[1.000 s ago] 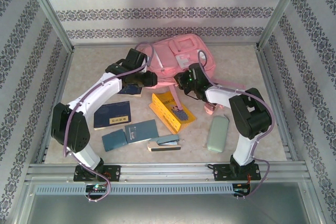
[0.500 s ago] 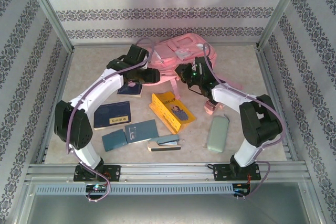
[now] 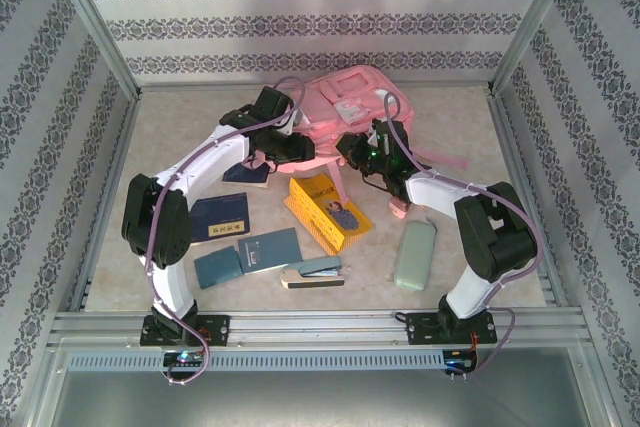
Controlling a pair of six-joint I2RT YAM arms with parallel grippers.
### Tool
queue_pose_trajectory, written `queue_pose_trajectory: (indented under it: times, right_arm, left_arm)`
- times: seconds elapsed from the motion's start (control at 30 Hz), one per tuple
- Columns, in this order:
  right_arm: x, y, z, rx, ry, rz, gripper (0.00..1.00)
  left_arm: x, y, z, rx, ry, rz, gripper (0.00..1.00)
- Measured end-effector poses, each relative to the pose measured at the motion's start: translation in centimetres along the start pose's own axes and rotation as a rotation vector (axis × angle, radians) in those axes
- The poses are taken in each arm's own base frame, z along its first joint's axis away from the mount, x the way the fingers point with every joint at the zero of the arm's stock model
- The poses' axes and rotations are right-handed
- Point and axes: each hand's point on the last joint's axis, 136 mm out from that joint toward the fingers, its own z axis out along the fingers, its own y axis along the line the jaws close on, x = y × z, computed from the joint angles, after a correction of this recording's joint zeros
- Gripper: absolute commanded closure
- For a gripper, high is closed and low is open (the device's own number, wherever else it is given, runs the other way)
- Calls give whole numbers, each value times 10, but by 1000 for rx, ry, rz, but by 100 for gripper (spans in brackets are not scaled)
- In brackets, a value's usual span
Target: Pack books, pencil case, and school supplies into a backpack
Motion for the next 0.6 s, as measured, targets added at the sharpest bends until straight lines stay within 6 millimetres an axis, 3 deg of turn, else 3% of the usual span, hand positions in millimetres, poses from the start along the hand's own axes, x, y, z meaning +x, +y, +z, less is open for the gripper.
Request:
queue_pose_trajectory:
  times: [0.23, 0.47, 0.6]
  right_arm:
    - [-1, 8, 0, -33, -3, -6, 88]
    - [-2, 11, 0, -47, -4, -9, 89]
    - [-2, 13, 0, -53, -5, -12, 90]
  left_arm:
    - [0, 2, 1, -7, -2, 20, 46]
    - [-2, -7, 6, 50, -1, 17, 61]
    - [-2, -16, 8, 107, -1, 14, 63]
